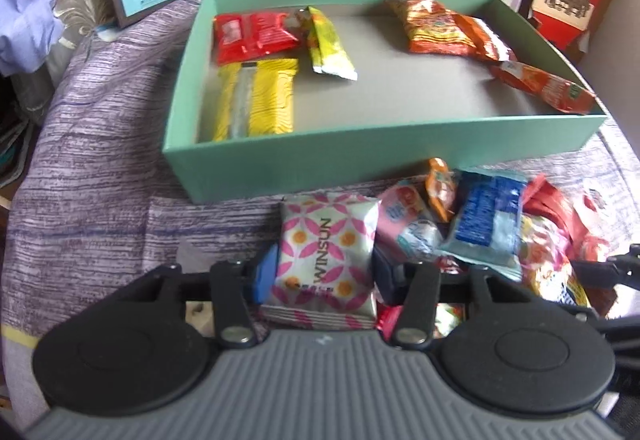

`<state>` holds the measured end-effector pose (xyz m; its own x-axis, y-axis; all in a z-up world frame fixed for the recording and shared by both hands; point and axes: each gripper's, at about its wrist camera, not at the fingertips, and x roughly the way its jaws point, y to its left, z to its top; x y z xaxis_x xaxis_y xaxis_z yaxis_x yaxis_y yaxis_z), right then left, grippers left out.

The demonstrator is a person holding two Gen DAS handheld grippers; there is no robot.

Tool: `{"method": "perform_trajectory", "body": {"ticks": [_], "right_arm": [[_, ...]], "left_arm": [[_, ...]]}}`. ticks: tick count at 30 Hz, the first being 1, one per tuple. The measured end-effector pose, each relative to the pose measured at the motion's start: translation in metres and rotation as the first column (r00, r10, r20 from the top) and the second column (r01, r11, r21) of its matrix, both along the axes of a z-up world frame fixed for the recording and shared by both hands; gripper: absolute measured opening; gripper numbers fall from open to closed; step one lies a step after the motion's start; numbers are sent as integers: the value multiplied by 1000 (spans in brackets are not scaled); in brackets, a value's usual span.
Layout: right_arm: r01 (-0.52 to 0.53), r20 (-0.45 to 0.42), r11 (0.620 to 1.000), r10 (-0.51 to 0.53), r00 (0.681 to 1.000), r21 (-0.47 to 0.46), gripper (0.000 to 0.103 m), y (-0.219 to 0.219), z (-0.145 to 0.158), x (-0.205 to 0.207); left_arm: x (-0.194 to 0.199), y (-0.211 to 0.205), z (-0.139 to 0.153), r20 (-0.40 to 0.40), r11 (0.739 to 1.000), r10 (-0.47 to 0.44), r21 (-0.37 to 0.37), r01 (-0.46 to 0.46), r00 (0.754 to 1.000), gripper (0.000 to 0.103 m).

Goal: Organize snacks
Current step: 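Grasp the pink-patterned pack with the left tool while the right tool grasps the yellow biscuit pack, then place the pink pack in the box with the left tool while the right tool places the biscuit pack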

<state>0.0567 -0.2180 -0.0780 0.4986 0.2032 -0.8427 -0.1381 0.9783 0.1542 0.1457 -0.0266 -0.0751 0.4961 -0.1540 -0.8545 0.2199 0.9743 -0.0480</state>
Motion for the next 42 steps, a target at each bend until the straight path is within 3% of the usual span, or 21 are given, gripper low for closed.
{"method": "perform_trajectory", "body": {"ticks": [9, 21, 30, 36, 42], "right_arm": [[66, -25, 990, -63, 998, 121, 47, -33, 14, -14], [129, 61, 965, -147, 987, 229, 47, -73, 64, -16], [166, 140, 962, -198, 970, 215, 47, -78, 88, 74], [170, 108, 973, -188, 976, 157, 47, -66, 64, 133], [174, 69, 975, -185, 980, 135, 47, -67, 39, 156]], "left_arm": [[-16, 19, 17, 14, 998, 50, -42, -49, 999, 49], [-24, 26, 63, 85, 994, 62, -95, -54, 994, 49], [50, -12, 79, 153, 997, 41, -74, -30, 987, 49], [95, -24, 55, 117, 998, 62, -39, -58, 991, 49], [106, -19, 38, 86, 998, 63, -30, -61, 994, 49]]}}
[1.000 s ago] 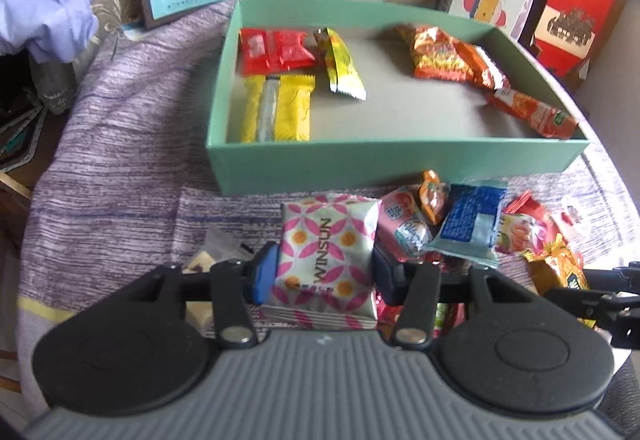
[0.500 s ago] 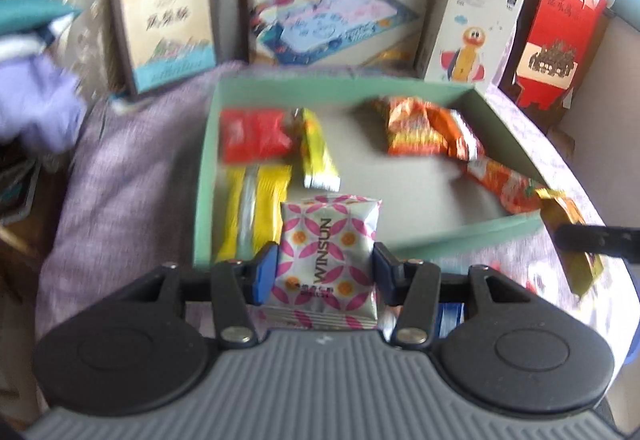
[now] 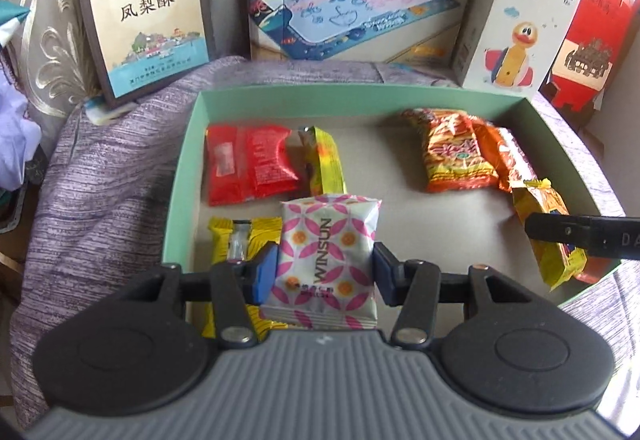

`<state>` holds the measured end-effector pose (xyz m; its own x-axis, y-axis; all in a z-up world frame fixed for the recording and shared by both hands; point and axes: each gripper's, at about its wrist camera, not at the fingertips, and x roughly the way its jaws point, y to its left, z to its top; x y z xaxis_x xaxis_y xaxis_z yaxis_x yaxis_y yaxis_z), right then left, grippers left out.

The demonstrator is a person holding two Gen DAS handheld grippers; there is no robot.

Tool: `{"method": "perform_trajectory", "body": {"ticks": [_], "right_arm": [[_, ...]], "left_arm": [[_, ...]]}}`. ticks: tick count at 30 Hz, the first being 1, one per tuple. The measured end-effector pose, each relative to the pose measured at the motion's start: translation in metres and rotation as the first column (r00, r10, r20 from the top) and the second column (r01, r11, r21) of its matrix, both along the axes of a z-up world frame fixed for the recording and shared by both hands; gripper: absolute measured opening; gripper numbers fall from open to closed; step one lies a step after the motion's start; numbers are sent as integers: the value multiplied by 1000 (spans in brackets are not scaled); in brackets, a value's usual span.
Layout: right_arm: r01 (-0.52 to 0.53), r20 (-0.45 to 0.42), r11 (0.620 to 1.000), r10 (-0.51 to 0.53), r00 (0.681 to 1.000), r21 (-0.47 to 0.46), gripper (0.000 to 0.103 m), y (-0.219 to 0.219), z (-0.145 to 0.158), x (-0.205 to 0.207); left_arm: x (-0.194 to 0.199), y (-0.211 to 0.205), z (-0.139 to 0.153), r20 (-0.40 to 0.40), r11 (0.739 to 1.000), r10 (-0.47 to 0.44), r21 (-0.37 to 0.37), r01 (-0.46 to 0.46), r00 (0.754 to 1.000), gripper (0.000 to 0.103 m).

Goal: Organize snacks
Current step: 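Place the pink pack in the box with the left tool while the right tool places the biscuit pack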

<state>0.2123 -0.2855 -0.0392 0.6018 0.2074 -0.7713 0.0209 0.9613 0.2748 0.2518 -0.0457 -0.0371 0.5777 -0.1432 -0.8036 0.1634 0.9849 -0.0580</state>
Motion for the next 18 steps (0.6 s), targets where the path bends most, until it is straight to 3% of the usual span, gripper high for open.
{"method": "perform_trajectory", "body": {"ticks": [3, 4, 5, 6, 7, 8, 11, 18], "right_arm": [[-8, -1, 1000, 8, 1000, -14, 49, 0, -6, 3], [-1, -5, 1000, 1, 1000, -12, 52, -1, -5, 0], [2, -6, 1000, -2, 1000, 0, 63, -2, -5, -1], [4, -1, 1000, -4, 1000, 12, 71, -3, -3, -5], [10, 12, 1000, -10, 1000, 20, 86, -4, 0, -8], [13, 27, 1000, -14, 1000, 25, 94, -4, 3, -12], [9, 53, 999, -10, 999, 31, 101, -1, 12, -22], [-13, 85, 999, 10, 996, 30, 103, 7, 34, -44]], "left_arm": [[1, -1, -4, -8, 1000, 0, 7, 0, 1000, 52], [1, -2, -3, -5, 1000, -1, 9, 1, 1000, 64], [-1, -3, -2, 1, 1000, 0, 14, 0, 1000, 72], [-3, -5, 0, 16, 1000, 5, 23, -6, 1000, 88], [-6, -7, 3, 31, 999, 9, 31, -10, 999, 96], [-8, -8, 5, 40, 999, 11, 35, -13, 999, 98], [-12, -10, 10, 32, 1000, 15, 22, -16, 999, 101], [-31, -7, 19, 30, 1000, 17, 13, -18, 999, 103]]}}
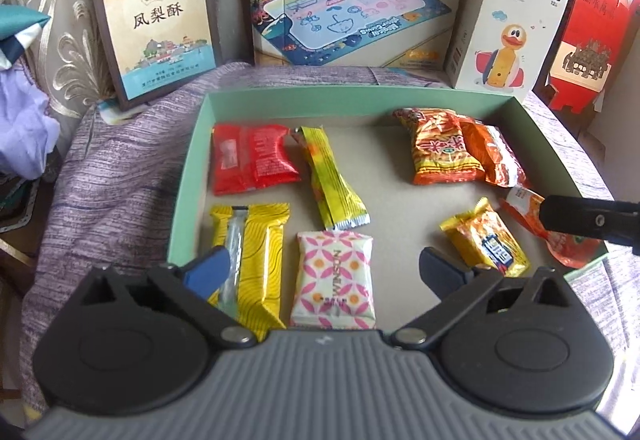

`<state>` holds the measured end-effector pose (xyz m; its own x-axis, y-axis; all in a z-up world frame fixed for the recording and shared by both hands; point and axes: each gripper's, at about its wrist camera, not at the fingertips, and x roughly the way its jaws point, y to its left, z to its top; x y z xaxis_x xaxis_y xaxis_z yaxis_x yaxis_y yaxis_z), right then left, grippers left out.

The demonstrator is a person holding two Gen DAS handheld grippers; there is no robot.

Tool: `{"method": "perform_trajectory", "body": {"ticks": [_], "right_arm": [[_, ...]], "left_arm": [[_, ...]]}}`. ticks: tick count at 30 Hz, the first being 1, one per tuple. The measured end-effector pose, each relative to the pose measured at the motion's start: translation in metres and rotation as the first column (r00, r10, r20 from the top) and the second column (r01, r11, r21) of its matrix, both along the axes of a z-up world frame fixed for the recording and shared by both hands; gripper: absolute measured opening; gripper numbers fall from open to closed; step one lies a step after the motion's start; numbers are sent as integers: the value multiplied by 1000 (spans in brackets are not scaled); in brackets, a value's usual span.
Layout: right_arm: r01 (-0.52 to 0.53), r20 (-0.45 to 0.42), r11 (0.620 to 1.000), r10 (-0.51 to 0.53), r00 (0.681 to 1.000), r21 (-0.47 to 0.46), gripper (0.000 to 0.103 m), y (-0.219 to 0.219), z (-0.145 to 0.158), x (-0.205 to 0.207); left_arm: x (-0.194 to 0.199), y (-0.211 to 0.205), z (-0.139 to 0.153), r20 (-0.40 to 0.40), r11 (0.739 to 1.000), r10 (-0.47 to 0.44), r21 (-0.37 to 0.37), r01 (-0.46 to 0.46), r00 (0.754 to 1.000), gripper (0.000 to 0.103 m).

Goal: Organize snacks
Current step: 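Place the pink pack in the box with the left tool while the right tool places the biscuit pack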

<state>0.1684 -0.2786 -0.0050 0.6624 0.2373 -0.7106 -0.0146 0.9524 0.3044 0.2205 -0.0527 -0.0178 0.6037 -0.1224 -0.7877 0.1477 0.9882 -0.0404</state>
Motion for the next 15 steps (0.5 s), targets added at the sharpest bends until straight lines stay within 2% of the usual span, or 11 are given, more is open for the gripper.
{"method": "perform_trajectory", "body": {"ticks": [10, 15], "right_arm": [[-7, 27, 1000, 7, 1000, -7, 103, 3, 19, -48], [-6, 12, 1000, 6, 1000, 12, 103, -1, 16, -72]], "left_arm": [[-42, 12, 22, 32, 1000, -14, -17, 15, 999, 103], [-69, 26, 17, 23, 1000, -12, -1, 12, 1000, 103]]}}
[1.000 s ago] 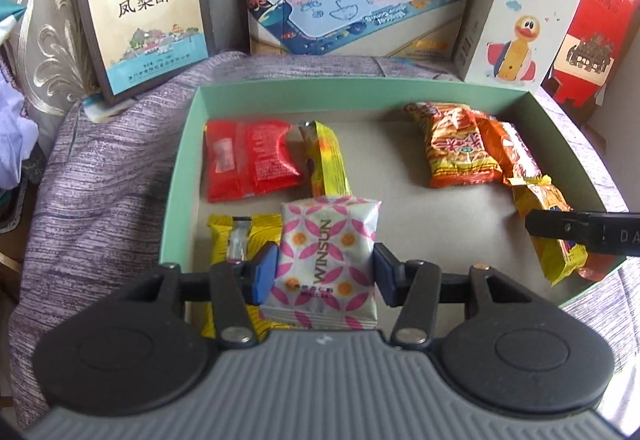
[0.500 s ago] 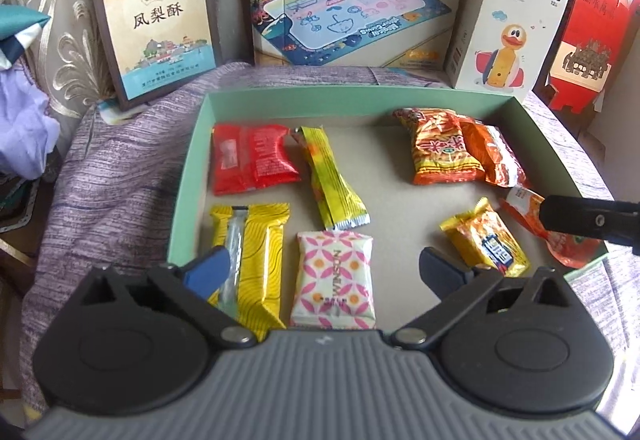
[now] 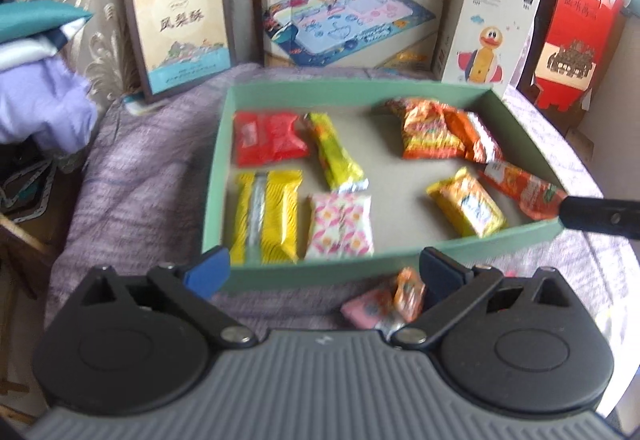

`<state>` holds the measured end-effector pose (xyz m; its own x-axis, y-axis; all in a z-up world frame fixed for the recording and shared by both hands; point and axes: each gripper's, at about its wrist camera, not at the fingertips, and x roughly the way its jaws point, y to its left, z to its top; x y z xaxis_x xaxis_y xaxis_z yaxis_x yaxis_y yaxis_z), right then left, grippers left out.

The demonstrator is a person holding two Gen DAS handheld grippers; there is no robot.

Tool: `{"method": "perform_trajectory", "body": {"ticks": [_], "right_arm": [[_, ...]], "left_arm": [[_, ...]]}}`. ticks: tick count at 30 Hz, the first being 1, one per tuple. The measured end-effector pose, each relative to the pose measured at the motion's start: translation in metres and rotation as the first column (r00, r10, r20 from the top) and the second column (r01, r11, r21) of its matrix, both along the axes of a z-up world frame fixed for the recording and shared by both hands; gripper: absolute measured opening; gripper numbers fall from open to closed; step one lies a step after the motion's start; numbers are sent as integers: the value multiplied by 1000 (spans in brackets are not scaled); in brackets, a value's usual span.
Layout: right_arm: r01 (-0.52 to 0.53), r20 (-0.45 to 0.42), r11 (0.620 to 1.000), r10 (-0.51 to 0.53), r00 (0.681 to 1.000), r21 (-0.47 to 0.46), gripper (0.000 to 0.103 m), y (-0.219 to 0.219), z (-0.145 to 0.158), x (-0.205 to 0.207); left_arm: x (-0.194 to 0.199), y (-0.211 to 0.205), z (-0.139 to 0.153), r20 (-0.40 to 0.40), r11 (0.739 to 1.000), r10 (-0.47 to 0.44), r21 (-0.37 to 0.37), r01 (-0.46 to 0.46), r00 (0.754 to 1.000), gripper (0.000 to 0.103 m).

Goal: Organize snacks
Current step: 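Place the pink pack in the box with the left tool while the right tool places the biscuit pack, then grasp the clear-wrapped nougat with the left tool while the right tool grasps the blue bar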

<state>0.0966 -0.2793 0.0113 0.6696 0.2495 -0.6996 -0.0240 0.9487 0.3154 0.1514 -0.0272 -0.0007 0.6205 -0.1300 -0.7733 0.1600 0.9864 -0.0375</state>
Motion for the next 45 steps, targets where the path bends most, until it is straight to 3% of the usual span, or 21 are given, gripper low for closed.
{"method": "perform_trajectory", "body": {"ticks": [9, 13, 19, 22, 26, 28, 31, 35, 39, 42, 45], "right_arm": [[-5, -77, 1000, 7, 997, 21, 103, 9, -30, -28], [-23, -109, 999, 26, 994, 27, 103, 20, -44, -32], [-28, -148, 1000, 29, 989, 9, 102, 36, -54, -23], [-12, -156, 1000, 11, 988, -9, 88, 43, -55, -13], [11, -173, 999, -18, 985, -44, 51, 54, -58, 3], [12, -179, 998, -22, 984, -57, 40, 61, -61, 9], [2, -190, 997, -16, 982, -74, 30, 73, -68, 19], [-44, -197, 995, 25, 980, -90, 29, 87, -76, 22], [-129, -196, 980, 98, 976, -152, 29, 98, -75, 18], [-106, -227, 983, 69, 971, -153, 29, 91, -74, 16], [-77, -255, 992, 50, 966, -97, 31, 85, -71, 16]], "left_arm": [[-33, 47, -38, -88, 994, 107, 26, -105, 990, 103], [-42, 72, -48, -118, 987, 162, -4, -164, 980, 103], [-36, 90, -60, -125, 983, 185, 8, -186, 975, 100], [-27, 92, -64, -126, 990, 140, 23, -138, 982, 91], [-23, 85, -69, -130, 1000, 14, 27, -10, 991, 77], [-24, 82, -72, -138, 999, -23, 35, 28, 990, 59], [-27, 80, -73, -133, 998, -32, 40, 37, 991, 47], [-28, 80, -71, -150, 999, -16, -36, 11, 989, 43], [-30, 70, -71, -153, 996, -52, -86, 40, 987, 42], [-30, 67, -72, -148, 995, -55, -94, 41, 988, 42], [-29, 70, -72, -139, 994, -35, -105, 20, 990, 47]]}}
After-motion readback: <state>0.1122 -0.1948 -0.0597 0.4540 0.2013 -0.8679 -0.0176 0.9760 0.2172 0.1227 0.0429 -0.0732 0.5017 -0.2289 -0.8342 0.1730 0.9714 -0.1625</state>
